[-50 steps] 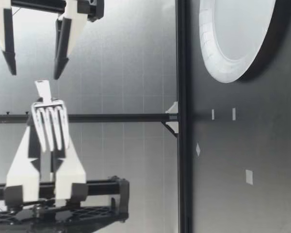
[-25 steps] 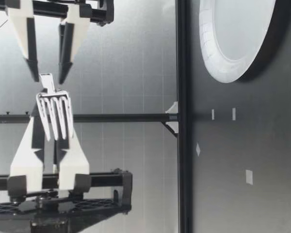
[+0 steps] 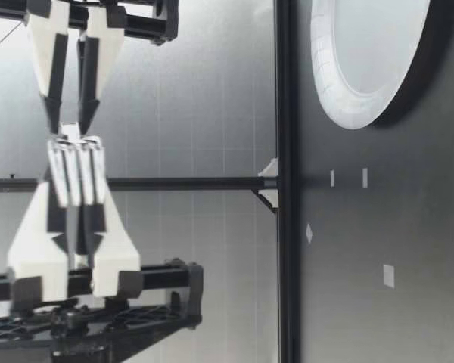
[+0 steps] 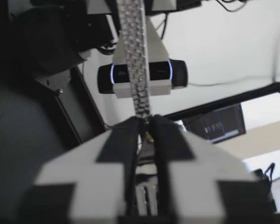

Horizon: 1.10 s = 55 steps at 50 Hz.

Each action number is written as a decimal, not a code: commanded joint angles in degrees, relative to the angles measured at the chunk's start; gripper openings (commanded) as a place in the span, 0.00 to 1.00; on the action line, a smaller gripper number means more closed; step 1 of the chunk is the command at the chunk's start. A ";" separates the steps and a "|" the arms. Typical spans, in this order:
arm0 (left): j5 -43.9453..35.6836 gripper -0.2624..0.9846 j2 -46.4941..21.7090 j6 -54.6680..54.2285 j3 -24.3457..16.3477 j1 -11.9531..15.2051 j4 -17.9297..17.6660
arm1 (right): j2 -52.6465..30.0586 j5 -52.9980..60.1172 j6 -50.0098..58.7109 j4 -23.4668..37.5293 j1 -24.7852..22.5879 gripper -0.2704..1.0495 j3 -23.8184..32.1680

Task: Pick up the fork and place it on the plate.

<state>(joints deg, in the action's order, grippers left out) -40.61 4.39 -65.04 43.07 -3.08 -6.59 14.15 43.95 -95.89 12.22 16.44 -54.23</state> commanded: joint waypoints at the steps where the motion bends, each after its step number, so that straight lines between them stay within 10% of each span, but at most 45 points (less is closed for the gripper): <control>1: -1.32 0.55 0.70 0.53 -1.14 -0.35 1.14 | 0.44 0.26 -0.09 -0.18 0.44 0.23 1.05; 10: -1.32 0.90 -0.18 2.55 -1.23 -0.26 1.32 | 0.35 0.18 0.26 -0.26 0.35 0.23 0.97; 32: 8.70 0.86 8.09 31.73 4.04 6.33 1.32 | 8.17 -4.48 20.13 -3.87 -7.65 0.23 -4.31; 55: 9.58 0.86 14.15 45.62 9.49 6.33 1.23 | 25.93 -48.87 48.60 -55.72 -16.70 0.23 -11.78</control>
<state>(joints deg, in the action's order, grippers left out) -30.41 18.19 -19.78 53.09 3.16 -5.45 40.17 -0.79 -50.19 -37.53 0.00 -66.71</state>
